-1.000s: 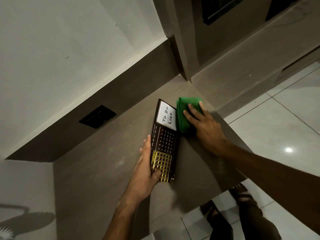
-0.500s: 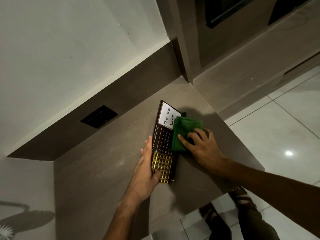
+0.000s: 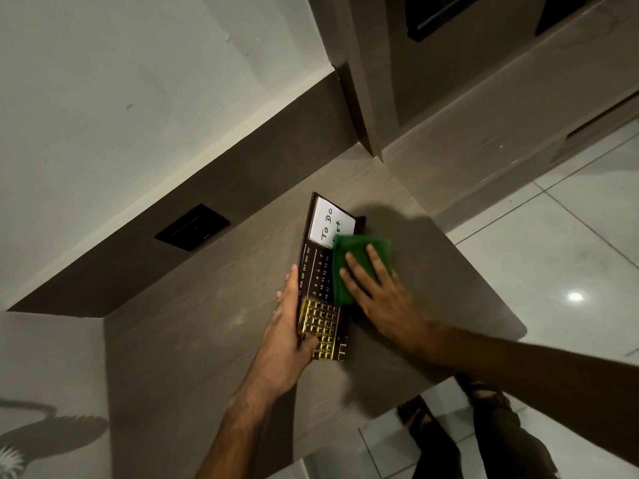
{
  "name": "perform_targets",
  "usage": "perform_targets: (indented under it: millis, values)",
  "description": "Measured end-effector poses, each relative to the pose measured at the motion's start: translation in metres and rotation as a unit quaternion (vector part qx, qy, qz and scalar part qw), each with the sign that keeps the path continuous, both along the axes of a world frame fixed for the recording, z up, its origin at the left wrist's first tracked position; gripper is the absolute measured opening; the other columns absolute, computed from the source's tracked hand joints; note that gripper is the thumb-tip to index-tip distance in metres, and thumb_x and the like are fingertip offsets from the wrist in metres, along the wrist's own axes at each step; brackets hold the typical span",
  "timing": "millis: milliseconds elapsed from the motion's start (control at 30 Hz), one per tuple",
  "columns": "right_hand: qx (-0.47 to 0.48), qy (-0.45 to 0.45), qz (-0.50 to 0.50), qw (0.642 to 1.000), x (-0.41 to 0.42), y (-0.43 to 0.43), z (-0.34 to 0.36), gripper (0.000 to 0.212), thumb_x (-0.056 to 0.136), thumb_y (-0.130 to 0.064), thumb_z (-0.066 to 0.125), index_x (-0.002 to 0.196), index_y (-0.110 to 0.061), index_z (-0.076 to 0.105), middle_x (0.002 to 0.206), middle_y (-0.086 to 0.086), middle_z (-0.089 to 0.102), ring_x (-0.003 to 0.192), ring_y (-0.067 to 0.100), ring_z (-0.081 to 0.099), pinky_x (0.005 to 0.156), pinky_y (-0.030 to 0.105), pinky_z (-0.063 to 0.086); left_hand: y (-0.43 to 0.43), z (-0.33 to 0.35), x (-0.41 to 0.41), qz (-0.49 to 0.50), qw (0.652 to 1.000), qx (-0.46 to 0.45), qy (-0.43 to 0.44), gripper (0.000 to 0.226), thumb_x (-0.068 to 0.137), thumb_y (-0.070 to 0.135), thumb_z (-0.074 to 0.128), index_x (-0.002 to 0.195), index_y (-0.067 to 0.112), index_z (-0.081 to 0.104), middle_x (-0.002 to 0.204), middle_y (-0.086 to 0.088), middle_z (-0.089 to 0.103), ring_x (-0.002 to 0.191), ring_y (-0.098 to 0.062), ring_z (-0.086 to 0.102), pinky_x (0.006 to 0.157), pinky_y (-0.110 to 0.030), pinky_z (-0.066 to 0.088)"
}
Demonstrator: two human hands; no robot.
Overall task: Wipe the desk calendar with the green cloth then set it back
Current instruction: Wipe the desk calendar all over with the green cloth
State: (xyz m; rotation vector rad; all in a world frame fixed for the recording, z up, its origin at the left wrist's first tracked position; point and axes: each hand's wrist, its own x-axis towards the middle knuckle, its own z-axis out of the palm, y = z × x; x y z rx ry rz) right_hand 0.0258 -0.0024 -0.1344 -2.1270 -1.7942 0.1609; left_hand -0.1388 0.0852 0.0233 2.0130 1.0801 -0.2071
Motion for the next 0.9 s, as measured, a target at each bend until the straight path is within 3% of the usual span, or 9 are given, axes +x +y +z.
perform_targets:
  millis: [100,300,367,467,600,700,800,900]
  values:
    - [-0.002,-0.009,0.026,1.0,0.007,0.002,0.0,0.103,0.072,-0.027,0.066,0.153,-0.016,0.004,0.161,0.012,-0.005,0.145,0.043,-0.004,0.104,0.067,0.019,-0.001,0.001,0.0,-0.002,1.0,0.003,0.004,0.114,0.091,-0.006,0.06,0.153,0.049,-0.017,0.174,0.003,0.006,0.159,-0.029,0.019,0.119,-0.065,0.036]
    - [-0.073,0.005,-0.122,0.99,0.07,0.061,0.038,0.097,0.086,-0.02,0.064,0.153,-0.011,-0.005,0.161,0.011,-0.011,0.142,0.047,-0.013,0.11,0.065,0.021,-0.002,0.002,0.002,0.002,1.0,-0.001,0.003,0.114,0.091,-0.005,0.06,0.154,0.047,-0.019,0.173,0.005,0.006,0.16,-0.025,0.014,0.12,-0.066,0.033]
    - [-0.093,0.002,-0.128,0.987,0.063,0.063,0.044,0.097,0.086,-0.022,0.063,0.152,-0.009,-0.007,0.161,0.011,-0.014,0.142,0.047,-0.014,0.11,0.066,0.021,-0.002,0.002,0.002,0.008,1.0,-0.006,0.002,0.113,0.091,-0.006,0.06,0.155,0.046,-0.019,0.173,0.004,0.008,0.159,-0.025,0.017,0.12,-0.065,0.035]
    - [-0.092,0.007,-0.078,0.993,0.017,0.03,0.034,0.102,0.083,-0.027,0.065,0.152,-0.011,-0.008,0.16,0.009,-0.015,0.144,0.041,-0.013,0.11,0.061,0.01,-0.002,0.0,0.001,0.019,1.0,-0.009,-0.007,0.113,0.091,-0.007,0.058,0.155,0.045,-0.019,0.173,0.003,0.009,0.158,-0.025,0.02,0.121,-0.059,0.034]
    - [-0.025,0.029,0.008,0.999,-0.053,-0.034,0.02,0.088,0.076,-0.023,0.057,0.151,-0.01,0.013,0.16,0.011,0.011,0.145,0.042,0.007,0.105,0.062,0.027,-0.002,-0.001,0.0,0.017,1.0,-0.01,-0.009,0.113,0.091,-0.009,0.056,0.154,0.047,-0.02,0.173,0.005,0.002,0.158,-0.026,0.019,0.117,-0.062,0.041]
    - [-0.052,0.027,0.069,0.996,-0.075,-0.059,0.018,0.105,0.069,-0.024,0.071,0.15,-0.013,0.005,0.16,0.01,0.005,0.145,0.041,0.006,0.105,0.063,0.027,-0.002,0.0,0.0,0.015,1.0,-0.002,-0.002,0.115,0.09,-0.008,0.057,0.153,0.047,-0.021,0.173,0.005,0.003,0.158,-0.027,0.02,0.116,-0.064,0.04]
    - [-0.094,0.024,0.131,0.987,-0.073,-0.073,0.019,0.123,0.053,-0.033,0.087,0.15,-0.014,0.012,0.159,0.007,0.011,0.144,0.038,0.019,0.1,0.063,0.023,-0.002,0.0,0.0,0.012,1.0,-0.003,-0.001,0.115,0.091,-0.006,0.058,0.152,0.049,-0.022,0.173,0.005,0.003,0.157,-0.03,0.023,0.114,-0.067,0.042]
    - [-0.063,-0.004,0.167,0.984,-0.04,-0.054,0.018,0.092,0.081,-0.015,0.065,0.15,-0.013,0.005,0.161,0.007,0.001,0.146,0.04,-0.004,0.108,0.06,0.032,-0.002,0.0,0.0,0.01,1.0,-0.002,0.005,0.115,0.091,-0.006,0.059,0.152,0.049,-0.022,0.173,0.006,0.005,0.157,-0.027,0.022,0.114,-0.066,0.041]
